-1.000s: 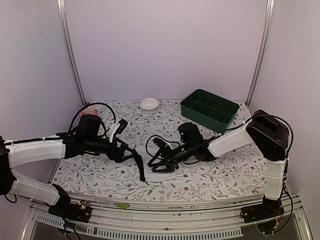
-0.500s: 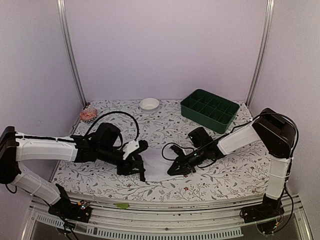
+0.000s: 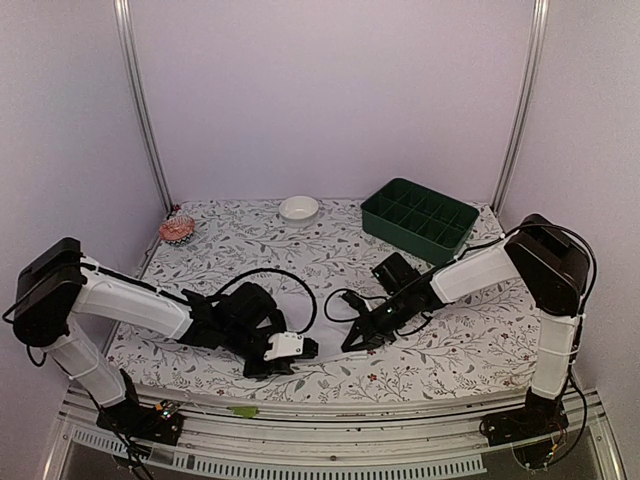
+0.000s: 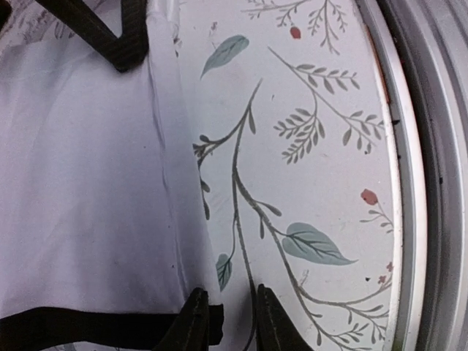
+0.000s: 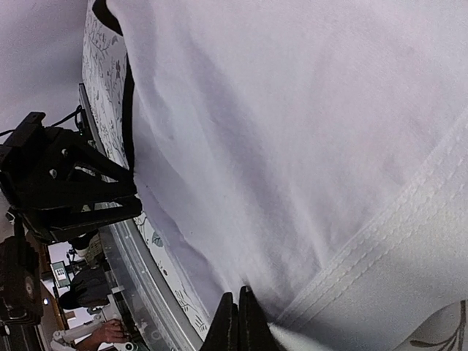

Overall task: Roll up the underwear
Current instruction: Move the underwear to the center of the board.

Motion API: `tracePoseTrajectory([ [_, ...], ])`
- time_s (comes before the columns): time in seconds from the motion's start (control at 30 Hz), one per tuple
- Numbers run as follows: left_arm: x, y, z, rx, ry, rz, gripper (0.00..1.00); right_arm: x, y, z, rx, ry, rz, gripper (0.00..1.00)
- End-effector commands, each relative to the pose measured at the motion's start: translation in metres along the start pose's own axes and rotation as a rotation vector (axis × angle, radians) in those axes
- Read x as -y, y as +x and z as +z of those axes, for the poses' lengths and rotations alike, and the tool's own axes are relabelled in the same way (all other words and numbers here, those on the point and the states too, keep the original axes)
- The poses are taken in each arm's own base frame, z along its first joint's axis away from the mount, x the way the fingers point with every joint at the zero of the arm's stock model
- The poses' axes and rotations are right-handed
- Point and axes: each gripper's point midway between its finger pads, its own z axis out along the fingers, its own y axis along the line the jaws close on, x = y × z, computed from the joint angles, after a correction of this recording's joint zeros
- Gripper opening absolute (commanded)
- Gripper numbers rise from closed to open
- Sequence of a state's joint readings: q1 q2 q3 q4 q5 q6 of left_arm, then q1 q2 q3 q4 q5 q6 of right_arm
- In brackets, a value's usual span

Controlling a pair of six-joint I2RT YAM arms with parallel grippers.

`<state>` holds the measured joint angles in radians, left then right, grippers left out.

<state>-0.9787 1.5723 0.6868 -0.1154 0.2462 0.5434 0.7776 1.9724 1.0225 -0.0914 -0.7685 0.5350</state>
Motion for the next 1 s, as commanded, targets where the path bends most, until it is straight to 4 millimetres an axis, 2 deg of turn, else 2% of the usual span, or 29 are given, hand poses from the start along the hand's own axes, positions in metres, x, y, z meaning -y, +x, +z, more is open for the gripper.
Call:
tracePoseTrajectory([
  [0.0,-0.007,0.009,0.013,-0.064,-0.047,0.099,0.23,0.012,-0.001,0.003,-0.015,0.043,0.001,0.02],
  [0.07,-0.013,0.015,0.017,-0.1,-0.076,0.11,0.24,0.016,0.0,0.003,-0.019,0.055,0.001,0.01],
  [0.17,-0.02,0.018,0.019,-0.131,-0.104,0.121,0.3,0.021,0.002,0.004,-0.027,0.068,0.0,0.0],
  [0.33,-0.028,0.01,0.008,-0.125,-0.145,0.139,0.35,0.024,0.003,0.003,-0.033,0.073,-0.003,0.0],
  [0.43,-0.035,-0.003,-0.005,-0.088,-0.185,0.145,0.34,0.024,0.002,0.003,-0.031,0.072,-0.003,0.0],
  [0.53,-0.044,0.003,-0.006,-0.118,-0.237,0.152,0.3,0.023,0.002,0.003,-0.034,0.07,-0.003,0.0],
  [0.6,-0.045,0.003,-0.004,-0.12,-0.237,0.163,0.32,0.023,0.003,0.003,-0.036,0.066,-0.003,0.0],
  [0.7,-0.039,0.001,-0.001,-0.112,-0.202,0.18,0.41,0.023,0.003,0.003,-0.041,0.063,-0.001,0.0],
  [0.77,-0.035,0.0,-0.001,-0.109,-0.168,0.178,0.43,0.023,0.003,0.003,-0.04,0.063,-0.001,0.0],
  [0.83,-0.031,0.005,0.002,-0.111,-0.154,0.182,0.45,0.023,0.003,0.004,-0.04,0.061,-0.001,0.0],
  [0.97,-0.033,0.029,0.019,-0.186,-0.141,0.173,0.47,0.023,0.002,0.004,-0.041,0.061,-0.003,0.0],
])
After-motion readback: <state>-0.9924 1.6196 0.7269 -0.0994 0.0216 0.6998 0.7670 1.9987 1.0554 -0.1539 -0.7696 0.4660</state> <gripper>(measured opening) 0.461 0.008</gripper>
